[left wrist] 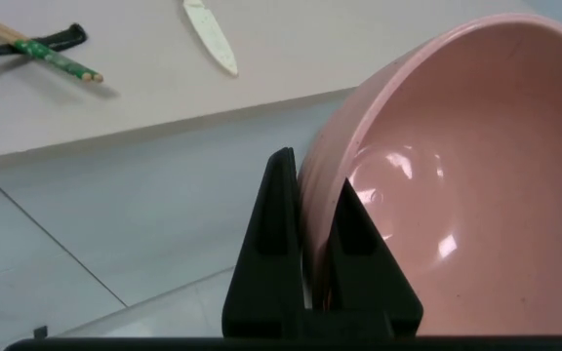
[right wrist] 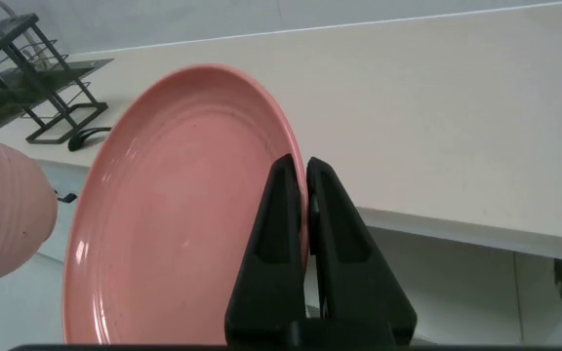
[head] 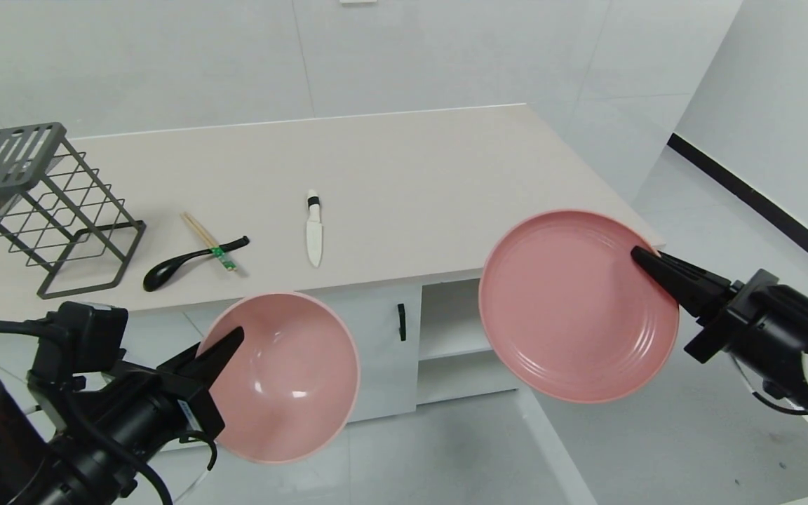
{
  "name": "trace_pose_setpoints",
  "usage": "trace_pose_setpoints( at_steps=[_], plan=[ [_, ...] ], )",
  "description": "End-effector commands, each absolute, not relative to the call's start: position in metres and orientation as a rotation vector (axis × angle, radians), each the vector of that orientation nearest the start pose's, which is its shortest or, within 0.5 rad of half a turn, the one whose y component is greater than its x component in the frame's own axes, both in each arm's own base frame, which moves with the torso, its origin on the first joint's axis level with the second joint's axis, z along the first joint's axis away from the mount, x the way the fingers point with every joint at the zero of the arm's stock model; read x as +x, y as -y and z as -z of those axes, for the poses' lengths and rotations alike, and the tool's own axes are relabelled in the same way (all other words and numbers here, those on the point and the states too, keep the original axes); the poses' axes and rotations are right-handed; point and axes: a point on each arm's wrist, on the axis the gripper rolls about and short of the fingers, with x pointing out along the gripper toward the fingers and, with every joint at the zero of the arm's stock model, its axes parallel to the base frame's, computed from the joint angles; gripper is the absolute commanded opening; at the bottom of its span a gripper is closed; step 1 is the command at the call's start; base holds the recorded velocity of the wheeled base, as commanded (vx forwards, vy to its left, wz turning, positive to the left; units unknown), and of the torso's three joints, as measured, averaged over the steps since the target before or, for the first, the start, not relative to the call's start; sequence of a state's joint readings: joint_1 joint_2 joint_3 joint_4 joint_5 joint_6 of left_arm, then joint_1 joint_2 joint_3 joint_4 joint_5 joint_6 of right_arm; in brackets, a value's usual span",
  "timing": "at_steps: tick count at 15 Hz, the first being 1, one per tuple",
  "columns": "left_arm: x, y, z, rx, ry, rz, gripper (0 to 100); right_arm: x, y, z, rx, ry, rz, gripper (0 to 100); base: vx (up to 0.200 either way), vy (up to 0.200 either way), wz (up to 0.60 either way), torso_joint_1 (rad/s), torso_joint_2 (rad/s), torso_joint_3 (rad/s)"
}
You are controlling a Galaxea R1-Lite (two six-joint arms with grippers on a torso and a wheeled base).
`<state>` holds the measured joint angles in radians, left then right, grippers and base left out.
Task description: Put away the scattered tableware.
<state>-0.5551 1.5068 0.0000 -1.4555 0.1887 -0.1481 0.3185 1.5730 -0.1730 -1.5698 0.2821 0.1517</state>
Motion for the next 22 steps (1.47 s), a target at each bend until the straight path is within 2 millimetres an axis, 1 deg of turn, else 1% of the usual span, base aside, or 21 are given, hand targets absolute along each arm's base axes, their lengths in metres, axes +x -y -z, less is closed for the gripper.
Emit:
trace_pose_setpoints(
  at_steps=[1, 6, 15, 22],
  plan=[
    [0.1462, 0.0857, -0.1243, -0.127, -0.077, 0.360, 0, 0.1925, -0.0702, -0.1575, 0.150, 0.125, -0.612, 0, 0.000, 0.000, 0.00, -0.217, 0.47, 0.256],
    [0.1464, 0.0858, -0.1241, -0.127, -0.079, 0.360, 0, 0.1926, -0.0702, -0.1569, 0.150, 0.122, -0.612, 0, 0.000, 0.000, 0.00, -0.178, 0.38, 0.204],
    [0.1465, 0.0859, -0.1236, -0.127, -0.082, 0.360, 0, 0.1928, -0.0703, -0.1566, 0.150, 0.121, -0.611, 0, 0.000, 0.000, 0.00, -0.224, 0.51, 0.280],
    [0.1469, 0.0859, -0.1230, -0.126, -0.086, 0.360, 0, 0.1931, -0.0701, -0.1563, 0.148, 0.120, -0.610, 0, 0.000, 0.000, 0.00, -0.190, 0.48, 0.285]
  ],
)
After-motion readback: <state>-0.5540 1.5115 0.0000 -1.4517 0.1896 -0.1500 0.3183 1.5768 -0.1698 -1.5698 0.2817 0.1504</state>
